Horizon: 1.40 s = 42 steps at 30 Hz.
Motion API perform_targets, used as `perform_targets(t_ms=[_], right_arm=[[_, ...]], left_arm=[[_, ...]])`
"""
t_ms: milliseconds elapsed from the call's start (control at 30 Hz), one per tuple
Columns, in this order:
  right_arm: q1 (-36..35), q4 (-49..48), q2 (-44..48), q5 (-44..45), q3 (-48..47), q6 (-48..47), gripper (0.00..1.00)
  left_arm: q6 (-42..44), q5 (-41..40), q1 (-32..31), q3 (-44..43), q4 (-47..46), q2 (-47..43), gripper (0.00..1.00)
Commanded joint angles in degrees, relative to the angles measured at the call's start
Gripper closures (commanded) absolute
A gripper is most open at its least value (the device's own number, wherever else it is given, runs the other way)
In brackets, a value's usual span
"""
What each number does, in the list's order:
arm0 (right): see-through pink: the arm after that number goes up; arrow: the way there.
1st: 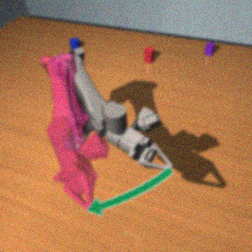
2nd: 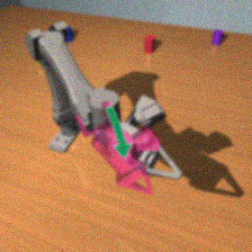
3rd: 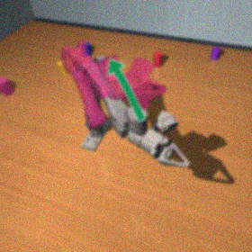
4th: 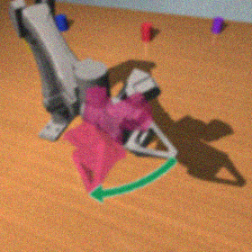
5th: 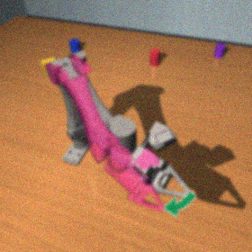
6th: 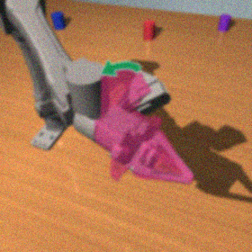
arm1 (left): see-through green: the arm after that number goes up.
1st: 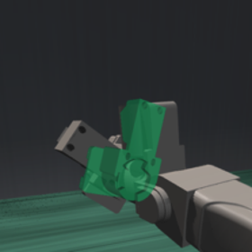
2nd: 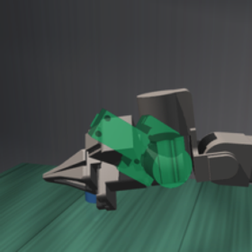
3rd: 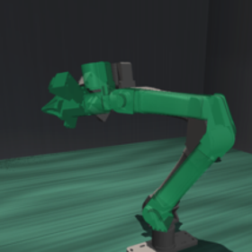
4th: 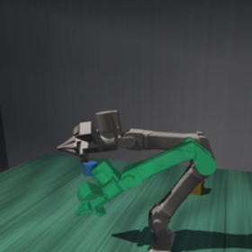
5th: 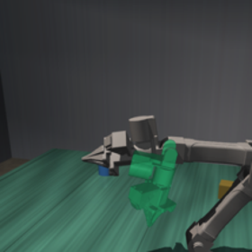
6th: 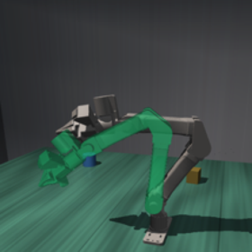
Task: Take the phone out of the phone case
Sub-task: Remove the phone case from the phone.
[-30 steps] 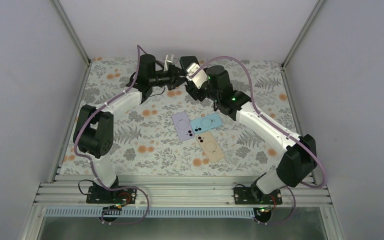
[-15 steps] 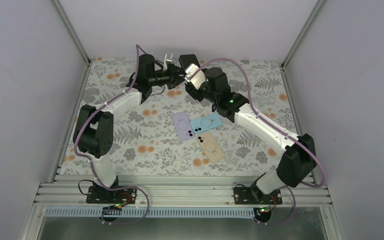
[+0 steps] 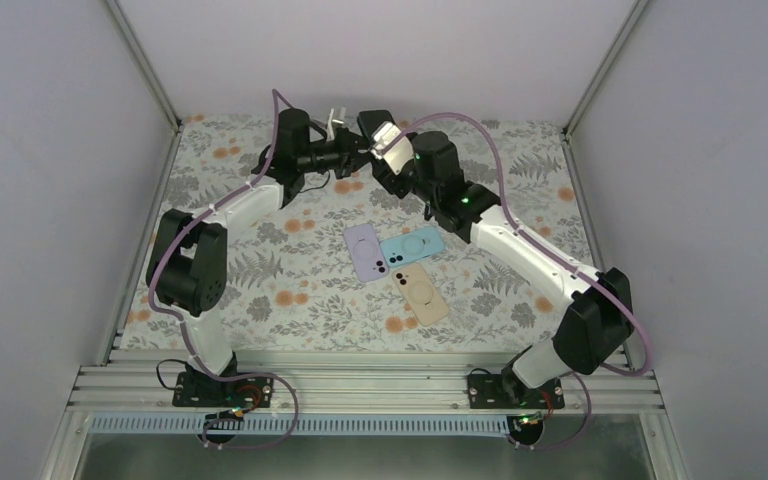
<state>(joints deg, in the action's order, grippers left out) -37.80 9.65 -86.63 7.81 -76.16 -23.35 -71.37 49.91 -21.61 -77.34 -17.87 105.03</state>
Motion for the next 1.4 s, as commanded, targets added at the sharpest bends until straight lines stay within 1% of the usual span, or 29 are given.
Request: perform_targets(t_ms=[0,100,200,333,400,533,733,933,967,1167,1367], right_arm=[[0.8,-4.6,1.3,6.0,2.9,-3.8,0.33],[0.5,-7.2,1.6,8.0,5.0,-6.3,0.38],[0.3,-11.1,1.9,10.3,7.7,-9.0,0.38],[0.1,-14.3,1.9,11.1,10.5,-11.7,0.29],[0.0,-14.9,1.9,11.3,11.0,-12.2,0.30],[-0.3,-16.7,1.9,12.4,11.5,-13.8,0.41],[-0.6,-20.0,1.8,15.1,11.6,-16.5,0.52],[-1.0,-20.5,1.9,16.4,10.9,-17.2,0.67],[-1.0,-20.5,1.9,16.5,10.8,-17.3,0.70],[-1.5,-20.7,2.7,17.6,10.7,-17.8,0.95],[-1.4,-19.8,3.1,18.0,8.4,-17.2,0.96]], left_arm=[[0.7,1.9,0.3,-0.3,-2.0,-1.0,0.97],[0.4,2.0,0.2,-0.3,-2.3,-1.0,0.97],[-0.2,2.1,0.3,-0.2,-2.9,-0.7,0.97],[-0.4,2.1,0.2,-0.1,-3.1,-0.4,0.97],[-0.4,2.2,0.3,-0.1,-3.1,-0.4,0.97],[-0.5,2.2,0.3,0.0,-3.1,-0.4,0.97],[-0.7,2.1,0.3,0.3,-3.1,-0.3,0.97],[-0.7,1.9,0.2,0.3,-3.0,-0.2,0.97],[-0.8,1.9,0.2,0.2,-3.0,-0.1,0.97],[-0.9,1.9,0.2,0.1,-2.9,0.4,0.97],[1.0,0.9,0.2,-0.1,-0.8,0.6,0.98]])
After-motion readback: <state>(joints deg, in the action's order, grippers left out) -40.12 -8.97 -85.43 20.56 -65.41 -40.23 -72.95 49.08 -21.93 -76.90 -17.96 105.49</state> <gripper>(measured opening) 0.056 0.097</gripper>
